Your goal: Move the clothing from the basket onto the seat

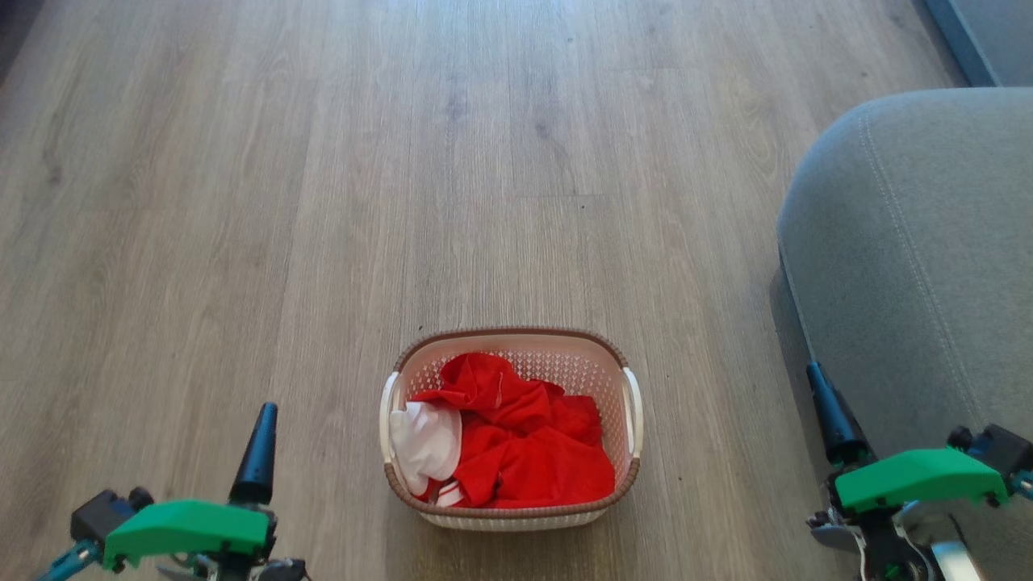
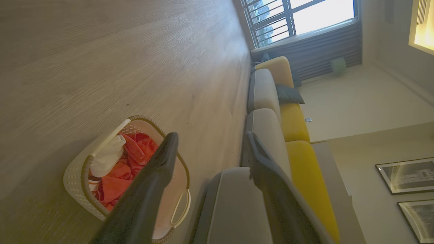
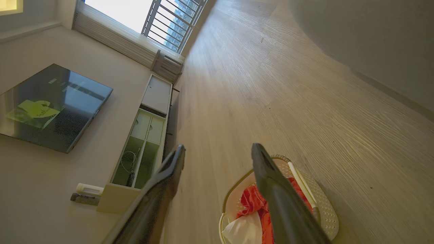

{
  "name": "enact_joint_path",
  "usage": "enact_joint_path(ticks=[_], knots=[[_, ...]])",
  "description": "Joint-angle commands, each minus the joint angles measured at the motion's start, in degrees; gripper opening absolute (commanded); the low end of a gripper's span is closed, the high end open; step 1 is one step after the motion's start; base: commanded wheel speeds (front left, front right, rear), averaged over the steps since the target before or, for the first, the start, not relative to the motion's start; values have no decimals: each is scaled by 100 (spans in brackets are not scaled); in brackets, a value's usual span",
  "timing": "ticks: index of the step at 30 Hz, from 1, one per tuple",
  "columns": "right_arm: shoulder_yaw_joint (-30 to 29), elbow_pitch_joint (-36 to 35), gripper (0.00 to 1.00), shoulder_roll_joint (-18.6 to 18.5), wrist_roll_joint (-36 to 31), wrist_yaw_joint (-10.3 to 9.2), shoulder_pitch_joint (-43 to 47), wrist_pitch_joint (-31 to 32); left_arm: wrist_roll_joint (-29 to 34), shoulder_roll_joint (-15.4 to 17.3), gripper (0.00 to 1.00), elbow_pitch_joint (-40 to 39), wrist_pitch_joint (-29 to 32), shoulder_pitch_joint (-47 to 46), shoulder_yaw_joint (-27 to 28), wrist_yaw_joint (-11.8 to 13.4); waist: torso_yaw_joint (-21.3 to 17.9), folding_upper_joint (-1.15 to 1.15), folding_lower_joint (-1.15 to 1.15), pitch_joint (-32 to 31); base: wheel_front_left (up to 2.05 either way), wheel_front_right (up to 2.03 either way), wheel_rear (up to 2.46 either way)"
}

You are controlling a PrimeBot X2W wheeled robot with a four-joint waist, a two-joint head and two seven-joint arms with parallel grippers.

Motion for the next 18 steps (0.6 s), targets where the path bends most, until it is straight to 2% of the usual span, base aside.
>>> enact_joint_path(ticks=[1, 8, 18], knots=[[68, -240, 100, -127, -208, 1, -308, -71, 211, 48, 100, -229, -65, -252, 40, 19, -2, 0, 0, 5, 0, 0, 0], [219, -253, 100, -190, -819, 1, -364, -189, 1089, 52, 100, -346, -182, -239, -45, 139, -8, 0, 0, 18, 0, 0, 0], [393, -224, 100, -281, -1583, 1, -442, -359, 1909, 58, 100, -445, -350, -231, -115, 206, -17, 0, 0, 17, 0, 0, 0]])
